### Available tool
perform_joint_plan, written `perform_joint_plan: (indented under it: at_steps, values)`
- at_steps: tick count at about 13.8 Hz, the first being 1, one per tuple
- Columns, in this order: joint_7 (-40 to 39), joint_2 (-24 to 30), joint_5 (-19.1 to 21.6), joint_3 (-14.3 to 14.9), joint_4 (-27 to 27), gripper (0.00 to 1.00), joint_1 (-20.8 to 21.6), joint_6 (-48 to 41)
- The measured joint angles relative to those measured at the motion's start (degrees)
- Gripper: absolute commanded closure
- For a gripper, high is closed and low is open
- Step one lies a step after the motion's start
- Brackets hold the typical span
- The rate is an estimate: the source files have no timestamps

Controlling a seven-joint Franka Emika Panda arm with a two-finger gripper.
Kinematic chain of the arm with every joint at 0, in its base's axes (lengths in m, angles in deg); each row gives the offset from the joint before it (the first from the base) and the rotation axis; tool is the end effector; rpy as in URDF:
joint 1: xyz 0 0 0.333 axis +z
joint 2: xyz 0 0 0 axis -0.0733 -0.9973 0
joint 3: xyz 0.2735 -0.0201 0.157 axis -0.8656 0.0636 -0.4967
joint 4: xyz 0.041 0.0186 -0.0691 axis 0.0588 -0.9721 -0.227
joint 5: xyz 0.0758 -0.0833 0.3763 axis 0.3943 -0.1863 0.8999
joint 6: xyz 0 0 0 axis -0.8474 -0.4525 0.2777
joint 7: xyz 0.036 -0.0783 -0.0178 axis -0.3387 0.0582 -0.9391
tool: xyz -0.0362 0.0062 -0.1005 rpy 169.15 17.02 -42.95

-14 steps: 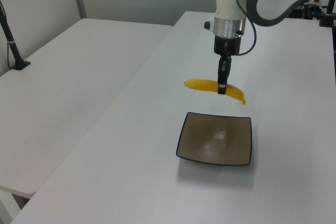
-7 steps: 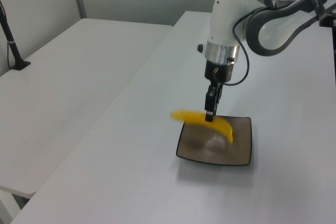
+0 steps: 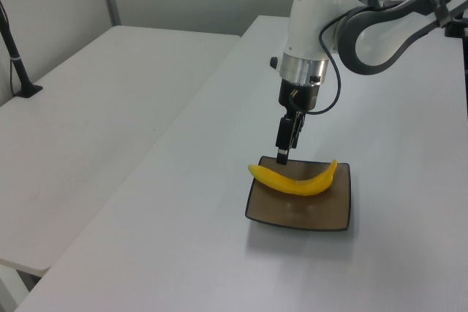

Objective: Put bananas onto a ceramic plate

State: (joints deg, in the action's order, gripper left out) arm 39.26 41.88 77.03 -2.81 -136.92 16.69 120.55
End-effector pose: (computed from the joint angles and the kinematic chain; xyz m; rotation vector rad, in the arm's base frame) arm 0.5761 0.3213 0.4174 -2.8813 -0.2197 -0.1524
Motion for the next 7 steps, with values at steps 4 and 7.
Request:
perform_joint_plan:
  at_steps: [4,7]
  values:
    - [-2.54,0.69,-6.80,0.10,0.73,0.00,-0.60,-7.42]
    - [-9.11,2.67,-7.99,0.65,2.40,0.00,-2.09,-17.36]
